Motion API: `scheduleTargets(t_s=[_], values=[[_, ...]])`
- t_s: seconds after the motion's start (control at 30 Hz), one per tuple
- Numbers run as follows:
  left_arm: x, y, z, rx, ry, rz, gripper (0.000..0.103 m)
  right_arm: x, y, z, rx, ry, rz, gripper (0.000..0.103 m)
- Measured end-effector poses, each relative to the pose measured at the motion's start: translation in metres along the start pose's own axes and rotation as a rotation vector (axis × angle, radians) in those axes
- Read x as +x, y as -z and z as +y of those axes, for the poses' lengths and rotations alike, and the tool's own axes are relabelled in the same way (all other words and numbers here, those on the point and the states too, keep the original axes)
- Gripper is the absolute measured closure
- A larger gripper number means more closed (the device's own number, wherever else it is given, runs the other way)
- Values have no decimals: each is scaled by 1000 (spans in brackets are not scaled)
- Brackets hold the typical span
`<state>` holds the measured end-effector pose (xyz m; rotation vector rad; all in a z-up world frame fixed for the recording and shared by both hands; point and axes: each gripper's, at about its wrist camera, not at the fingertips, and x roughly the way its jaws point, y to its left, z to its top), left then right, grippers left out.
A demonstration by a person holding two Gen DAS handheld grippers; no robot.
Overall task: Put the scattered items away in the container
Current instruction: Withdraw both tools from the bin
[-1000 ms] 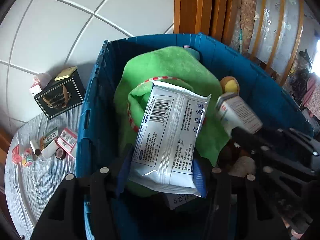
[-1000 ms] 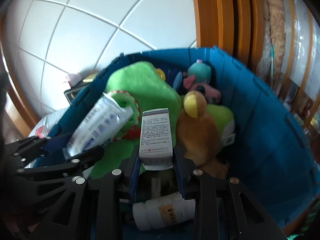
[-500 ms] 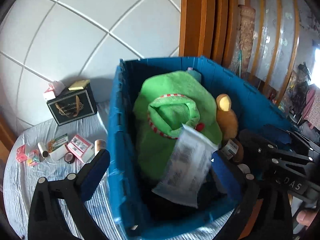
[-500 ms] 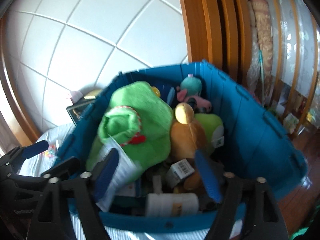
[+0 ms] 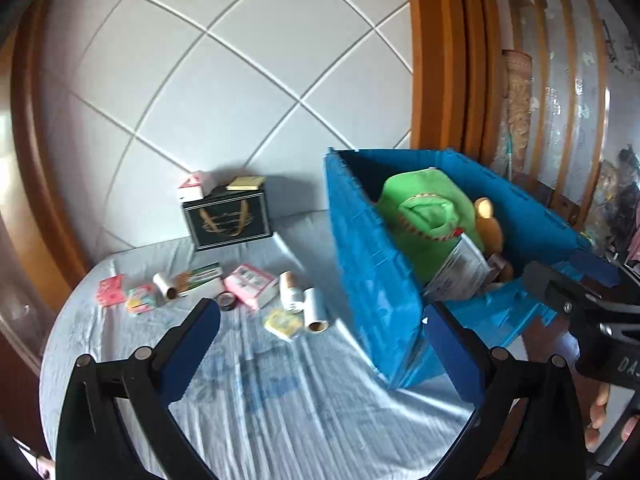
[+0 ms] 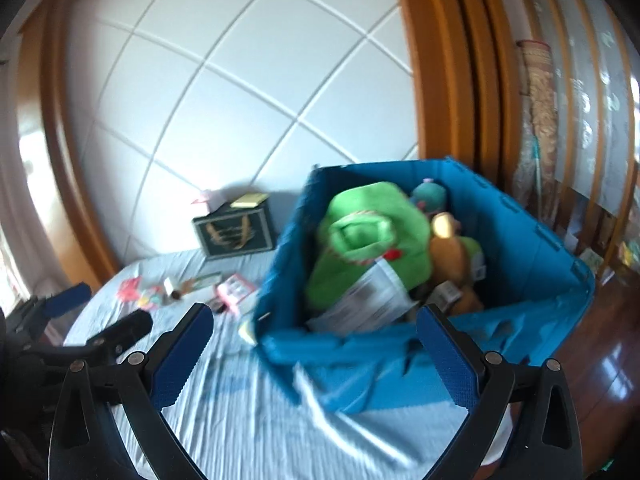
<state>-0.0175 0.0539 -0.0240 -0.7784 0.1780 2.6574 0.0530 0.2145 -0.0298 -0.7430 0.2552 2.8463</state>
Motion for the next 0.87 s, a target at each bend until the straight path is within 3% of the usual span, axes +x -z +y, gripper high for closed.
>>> scheduleTargets(t_s=[0.2,0.37,0.87], values=[[-35,28,38,-82,-9,0,0,-21,26,36,-9,-12,19,0],[-58,47,54,-92,-31,-4,0,-42,40,58,-26,-18,4,0],[-80,59,69,-100,-20,-15,0,-56,48,73,-19,2,-2,0]])
